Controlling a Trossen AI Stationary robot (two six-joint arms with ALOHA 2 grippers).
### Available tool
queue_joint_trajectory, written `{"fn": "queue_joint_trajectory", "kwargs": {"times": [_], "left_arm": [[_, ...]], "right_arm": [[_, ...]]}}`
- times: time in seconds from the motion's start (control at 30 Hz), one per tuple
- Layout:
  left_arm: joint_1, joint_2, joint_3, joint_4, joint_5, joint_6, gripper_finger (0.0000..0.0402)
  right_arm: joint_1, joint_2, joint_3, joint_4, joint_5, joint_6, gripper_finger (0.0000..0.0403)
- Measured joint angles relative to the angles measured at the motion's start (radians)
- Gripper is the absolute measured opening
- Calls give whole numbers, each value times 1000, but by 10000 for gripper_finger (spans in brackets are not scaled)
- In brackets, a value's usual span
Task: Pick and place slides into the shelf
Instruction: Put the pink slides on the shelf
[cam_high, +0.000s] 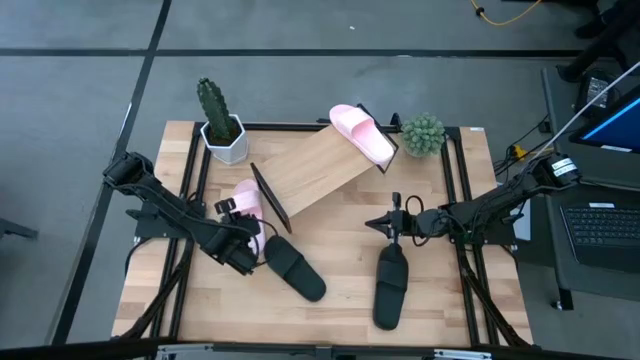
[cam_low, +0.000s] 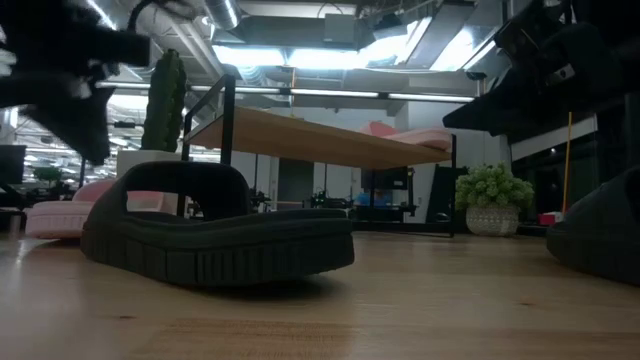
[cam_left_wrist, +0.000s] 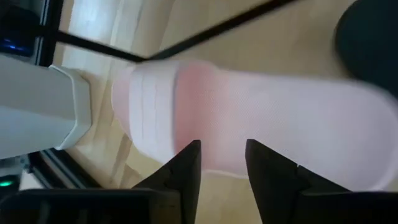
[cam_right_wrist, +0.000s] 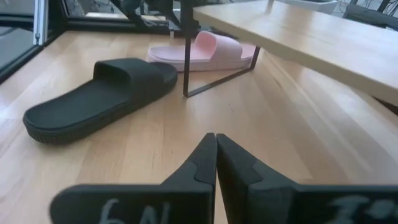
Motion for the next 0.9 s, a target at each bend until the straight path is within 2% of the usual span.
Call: {"fn": "queue_joint_trajectory", "kwargs": {"times": [0.2, 0.47, 0.9], "left_arm": [[1, 0, -73, 12, -16, -7, 107], [1, 0, -86, 30, -103, -6, 89], [62, 0, -86, 30, -102, 2, 87]], "right_arm": [[0, 19, 0, 0, 0, -9, 14], [0, 19, 0, 18, 0, -22, 14], [0, 19, 0, 19, 0, -22, 14]]}}
